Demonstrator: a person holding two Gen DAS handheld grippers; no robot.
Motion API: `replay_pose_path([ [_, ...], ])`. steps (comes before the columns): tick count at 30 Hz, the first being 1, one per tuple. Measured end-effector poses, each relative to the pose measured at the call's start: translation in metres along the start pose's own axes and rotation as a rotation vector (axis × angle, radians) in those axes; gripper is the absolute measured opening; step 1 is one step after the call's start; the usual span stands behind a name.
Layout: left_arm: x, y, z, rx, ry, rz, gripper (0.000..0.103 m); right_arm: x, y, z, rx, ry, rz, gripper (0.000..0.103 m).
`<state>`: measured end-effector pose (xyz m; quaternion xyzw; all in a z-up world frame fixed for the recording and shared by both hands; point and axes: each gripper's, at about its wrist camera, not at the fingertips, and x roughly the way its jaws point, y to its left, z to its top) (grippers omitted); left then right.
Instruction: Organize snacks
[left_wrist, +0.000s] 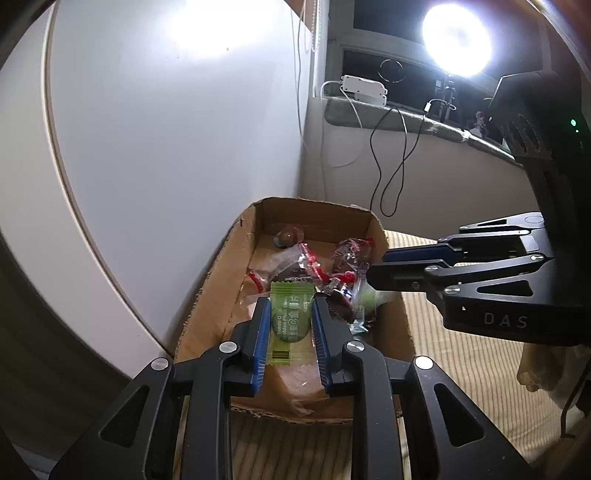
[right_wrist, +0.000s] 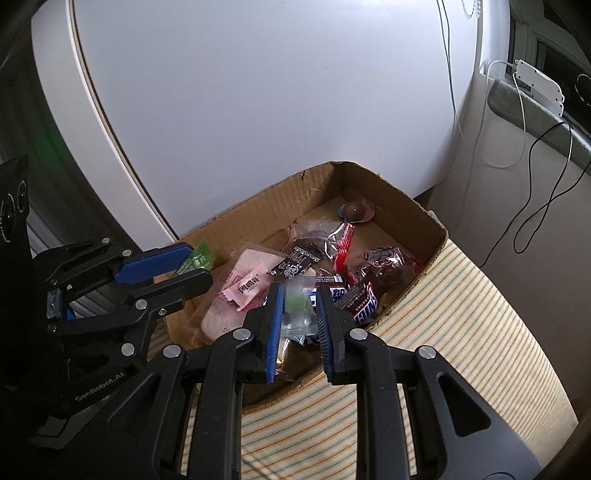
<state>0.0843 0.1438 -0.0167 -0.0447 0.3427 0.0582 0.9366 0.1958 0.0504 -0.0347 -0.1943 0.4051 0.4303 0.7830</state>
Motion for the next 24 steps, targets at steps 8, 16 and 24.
replay_pose_path([
  [8, -0.002, 0.003, 0.0, -0.012, -0.002, 0.013, 0.035, -0.004, -0.003, -0.002, 0.015, -0.027, -0.004, 0.056],
  [16, -0.015, 0.002, -0.002, -0.017, -0.022, 0.028, 0.052, -0.019, -0.005, -0.013, 0.033, -0.062, -0.035, 0.078],
  [24, -0.036, -0.005, -0.008, -0.012, -0.048, 0.041, 0.064, -0.045, -0.005, -0.031, 0.057, -0.109, -0.086, 0.088],
])
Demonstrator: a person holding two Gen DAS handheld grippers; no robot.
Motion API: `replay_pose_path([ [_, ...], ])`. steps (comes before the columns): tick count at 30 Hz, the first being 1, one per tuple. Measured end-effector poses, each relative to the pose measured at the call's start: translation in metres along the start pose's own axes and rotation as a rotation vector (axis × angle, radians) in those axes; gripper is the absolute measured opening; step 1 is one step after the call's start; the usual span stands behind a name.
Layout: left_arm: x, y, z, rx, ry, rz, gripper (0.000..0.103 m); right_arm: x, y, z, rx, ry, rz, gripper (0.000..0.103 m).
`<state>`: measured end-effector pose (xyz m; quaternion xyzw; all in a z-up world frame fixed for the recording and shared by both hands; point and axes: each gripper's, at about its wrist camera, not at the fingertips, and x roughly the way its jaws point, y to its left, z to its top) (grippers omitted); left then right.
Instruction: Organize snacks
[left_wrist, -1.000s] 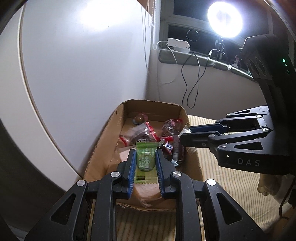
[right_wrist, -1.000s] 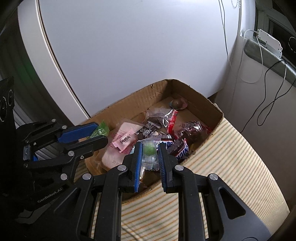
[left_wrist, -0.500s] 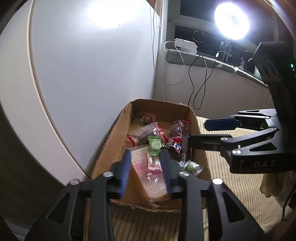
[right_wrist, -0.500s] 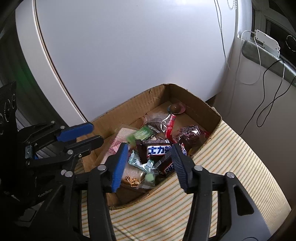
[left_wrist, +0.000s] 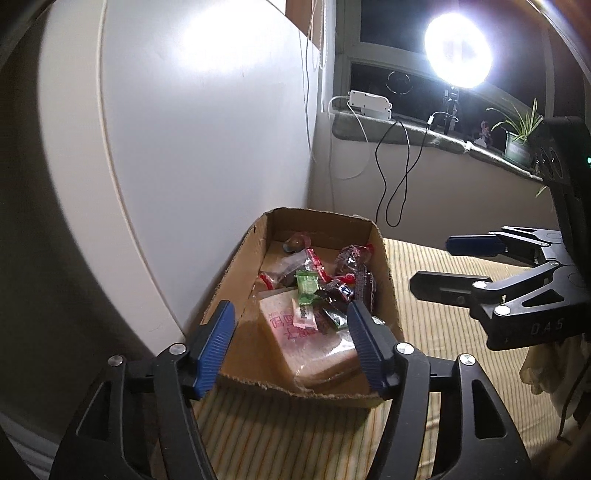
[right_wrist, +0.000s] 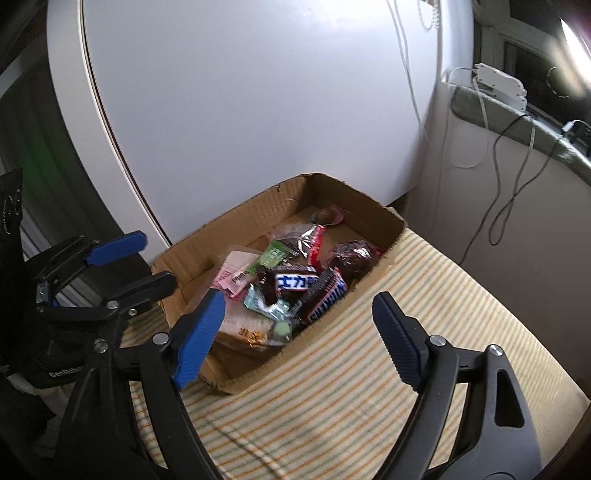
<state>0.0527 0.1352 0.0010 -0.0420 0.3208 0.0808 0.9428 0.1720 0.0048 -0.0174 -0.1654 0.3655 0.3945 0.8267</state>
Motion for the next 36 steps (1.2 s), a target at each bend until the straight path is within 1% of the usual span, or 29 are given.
replay_pose_path([
  [3, -0.011, -0.002, -0.003, -0.005, -0.012, 0.002, 0.068, -0.014, 0.002, -0.009, 0.0, -0.021, -0.022, 0.091],
  [5, -0.018, -0.005, -0.006, -0.001, -0.021, 0.012, 0.073, -0.022, 0.004, -0.015, -0.003, -0.031, -0.039, 0.093],
  [8, -0.025, -0.007, -0.009, -0.007, -0.026, 0.025, 0.074, -0.032, 0.008, -0.023, -0.017, -0.047, -0.069, 0.099],
  [11, -0.032, -0.007, -0.014, -0.022, -0.031, 0.04, 0.078, -0.042, 0.01, -0.034, -0.024, -0.063, -0.096, 0.101],
  [18, -0.041, -0.01, -0.021, -0.024, -0.033, 0.067, 0.08, -0.054, 0.001, -0.049, 0.019, -0.065, -0.13, 0.101],
  [23, -0.045, -0.011, -0.022, -0.02, -0.035, 0.079, 0.081, -0.058, -0.006, -0.054, 0.043, -0.071, -0.133, 0.101],
  [36, -0.048, -0.014, -0.02, -0.014, -0.043, 0.085, 0.081, -0.063, -0.004, -0.056, 0.042, -0.082, -0.138, 0.101],
])
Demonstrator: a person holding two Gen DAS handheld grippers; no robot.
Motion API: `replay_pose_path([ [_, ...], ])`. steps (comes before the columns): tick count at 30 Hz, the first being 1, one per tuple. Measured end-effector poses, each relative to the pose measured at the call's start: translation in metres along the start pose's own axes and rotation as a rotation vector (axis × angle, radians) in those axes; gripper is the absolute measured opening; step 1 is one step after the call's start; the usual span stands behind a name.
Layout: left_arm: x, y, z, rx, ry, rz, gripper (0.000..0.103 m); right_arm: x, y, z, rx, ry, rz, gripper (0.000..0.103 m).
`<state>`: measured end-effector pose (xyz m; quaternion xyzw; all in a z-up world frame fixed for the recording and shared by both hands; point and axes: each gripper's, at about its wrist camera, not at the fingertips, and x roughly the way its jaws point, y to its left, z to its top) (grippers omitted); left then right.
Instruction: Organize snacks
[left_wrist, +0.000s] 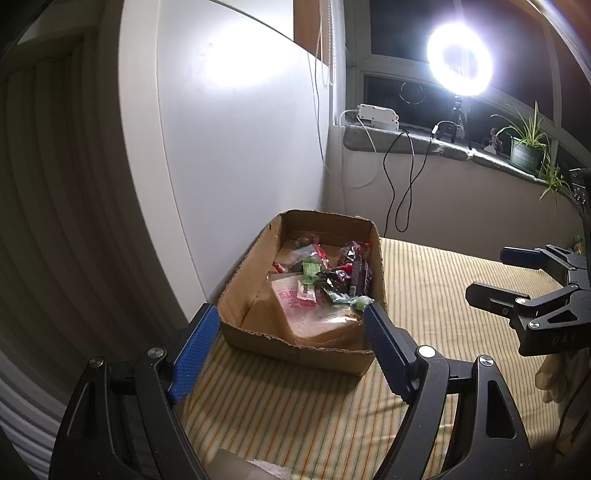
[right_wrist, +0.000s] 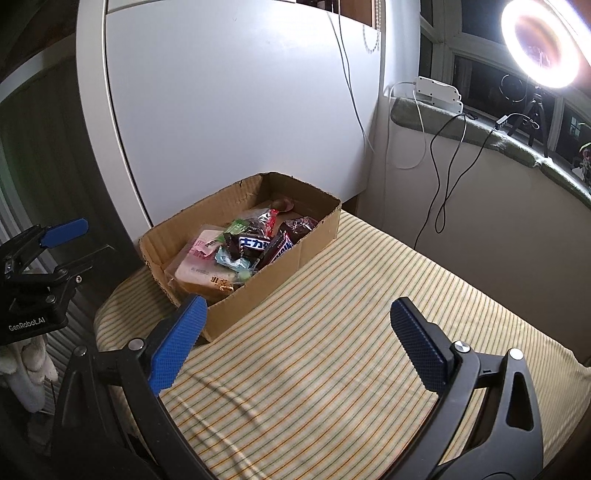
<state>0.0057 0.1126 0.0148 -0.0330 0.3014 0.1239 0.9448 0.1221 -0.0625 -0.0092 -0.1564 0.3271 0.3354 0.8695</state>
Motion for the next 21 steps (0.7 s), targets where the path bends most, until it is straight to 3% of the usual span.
replay_pose_path([
  [21, -0.0025, -0.0058, -0.0003, 0.009, 0.0, 0.002, 0.081, -0.0035, 0.0009, -0.0029, 0.007, -0.003, -0.005, 0.101],
])
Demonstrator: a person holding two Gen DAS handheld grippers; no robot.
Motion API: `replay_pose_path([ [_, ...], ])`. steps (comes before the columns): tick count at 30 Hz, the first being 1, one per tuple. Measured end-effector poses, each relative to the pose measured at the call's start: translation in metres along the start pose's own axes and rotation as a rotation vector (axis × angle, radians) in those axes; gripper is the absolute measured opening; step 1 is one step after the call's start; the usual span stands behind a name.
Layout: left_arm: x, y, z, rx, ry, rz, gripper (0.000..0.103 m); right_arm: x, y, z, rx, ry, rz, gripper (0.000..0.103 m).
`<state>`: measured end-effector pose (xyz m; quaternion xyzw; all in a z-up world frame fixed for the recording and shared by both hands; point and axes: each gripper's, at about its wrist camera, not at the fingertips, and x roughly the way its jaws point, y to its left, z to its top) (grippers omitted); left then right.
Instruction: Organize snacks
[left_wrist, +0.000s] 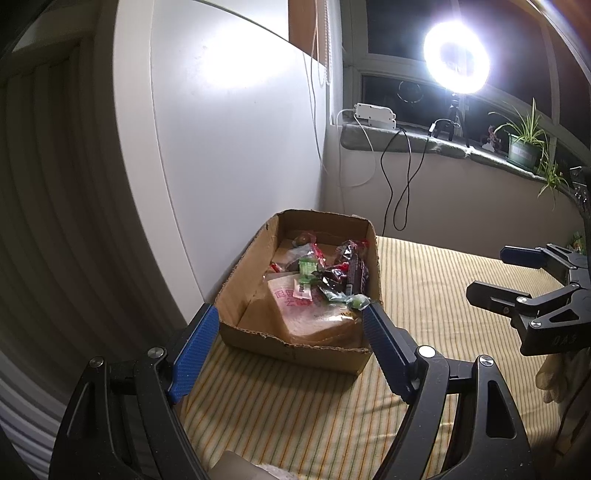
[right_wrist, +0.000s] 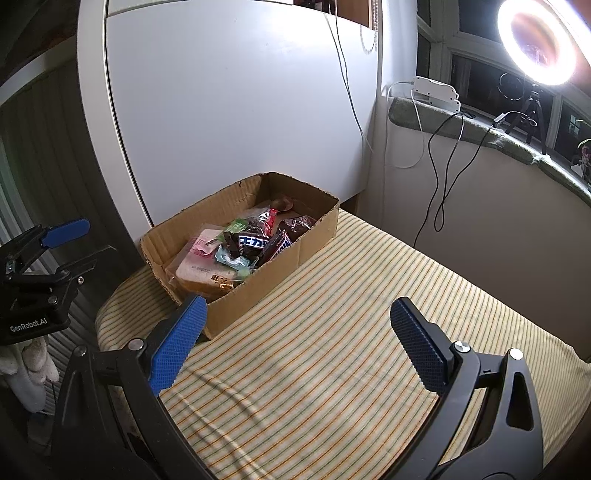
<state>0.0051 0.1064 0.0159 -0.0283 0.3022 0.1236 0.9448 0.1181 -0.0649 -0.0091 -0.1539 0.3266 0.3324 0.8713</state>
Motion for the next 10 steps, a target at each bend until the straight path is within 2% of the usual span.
replay_pose_path([
  [10, -0.0032, -0.0016, -0.0037, 0.002, -0.013, 0.007, 0.081, -0.0021, -0.003, -0.0032, 0.008, -0.003, 0.0, 0.101],
])
